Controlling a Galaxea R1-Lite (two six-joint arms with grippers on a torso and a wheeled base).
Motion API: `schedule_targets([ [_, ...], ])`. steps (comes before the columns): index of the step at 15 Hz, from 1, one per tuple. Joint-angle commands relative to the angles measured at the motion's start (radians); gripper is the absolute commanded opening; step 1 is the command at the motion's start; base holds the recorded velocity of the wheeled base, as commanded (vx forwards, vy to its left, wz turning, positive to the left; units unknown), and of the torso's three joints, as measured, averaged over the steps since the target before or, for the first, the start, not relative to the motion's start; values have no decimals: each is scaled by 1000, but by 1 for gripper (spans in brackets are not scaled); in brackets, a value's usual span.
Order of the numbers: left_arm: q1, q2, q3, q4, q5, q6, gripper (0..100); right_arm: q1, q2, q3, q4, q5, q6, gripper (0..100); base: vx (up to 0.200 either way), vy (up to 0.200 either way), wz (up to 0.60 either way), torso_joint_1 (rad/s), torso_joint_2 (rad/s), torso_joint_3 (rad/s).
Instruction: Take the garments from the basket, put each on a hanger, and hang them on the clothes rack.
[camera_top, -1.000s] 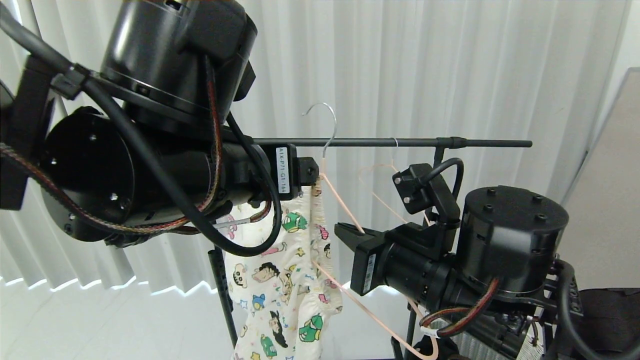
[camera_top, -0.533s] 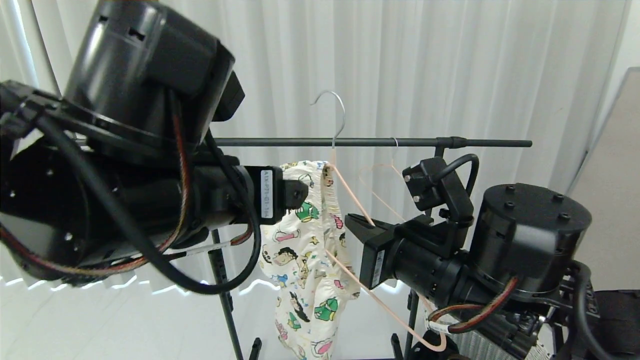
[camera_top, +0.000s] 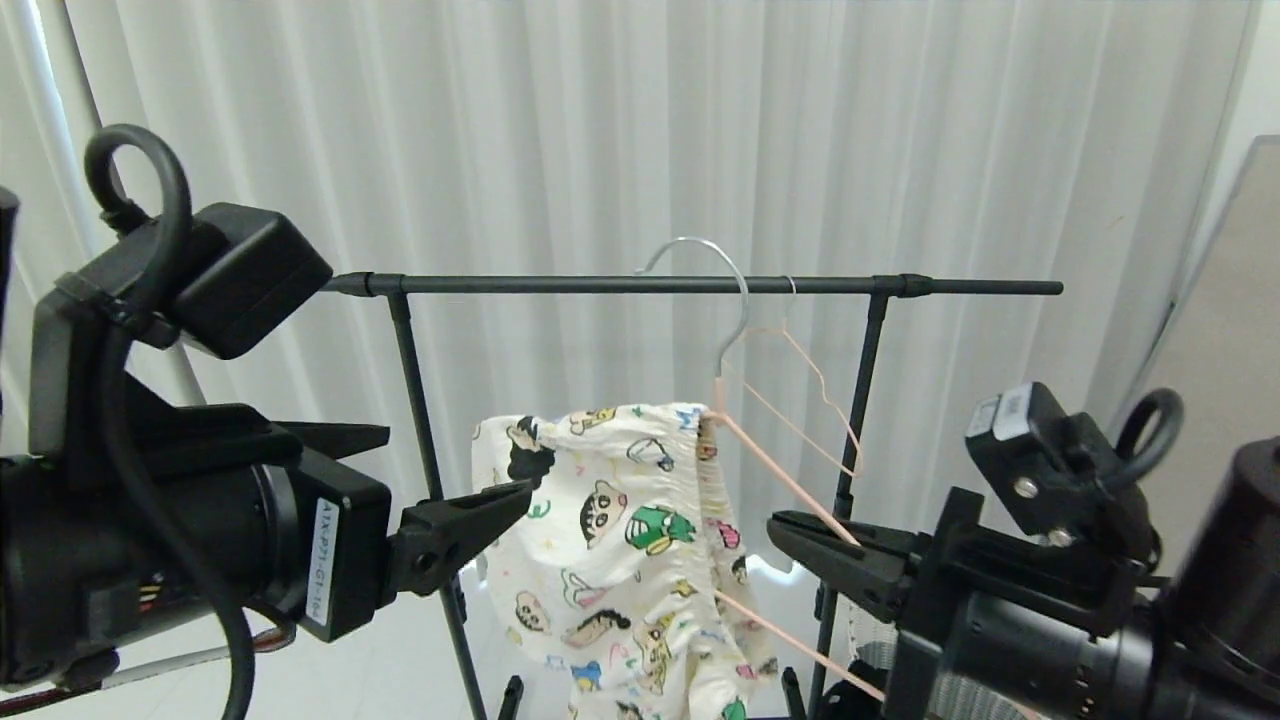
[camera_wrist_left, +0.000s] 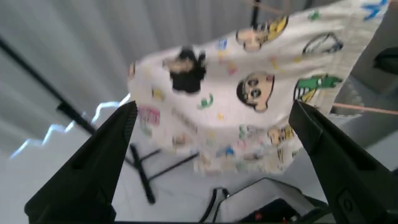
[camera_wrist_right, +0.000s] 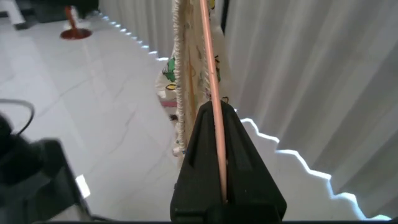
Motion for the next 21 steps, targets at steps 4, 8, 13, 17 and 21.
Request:
schedule_targets([
  [4, 8, -103, 246, -260, -365, 269, 100, 72, -211, 154, 6, 74, -4, 0, 0, 0, 0, 0, 0, 0],
  [8, 10, -103, 280, -260, -457, 341, 100, 160, -309, 233, 71, 76, -11, 0, 0, 0, 0, 0, 0, 0],
  [13, -79, -92, 309, -262, -552, 378, 100, 198, -326, 241, 103, 106, -66, 0, 0, 0, 0, 0, 0, 0],
  [17, -138, -43, 329, -265, -578, 389, 100, 227, -316, 249, 105, 128, -113, 0, 0, 0, 0, 0, 0, 0],
  [21, -164, 9, 337, -268, -580, 390, 100, 240, -306, 244, 105, 130, -150, 0, 0, 0, 0, 0, 0, 0],
])
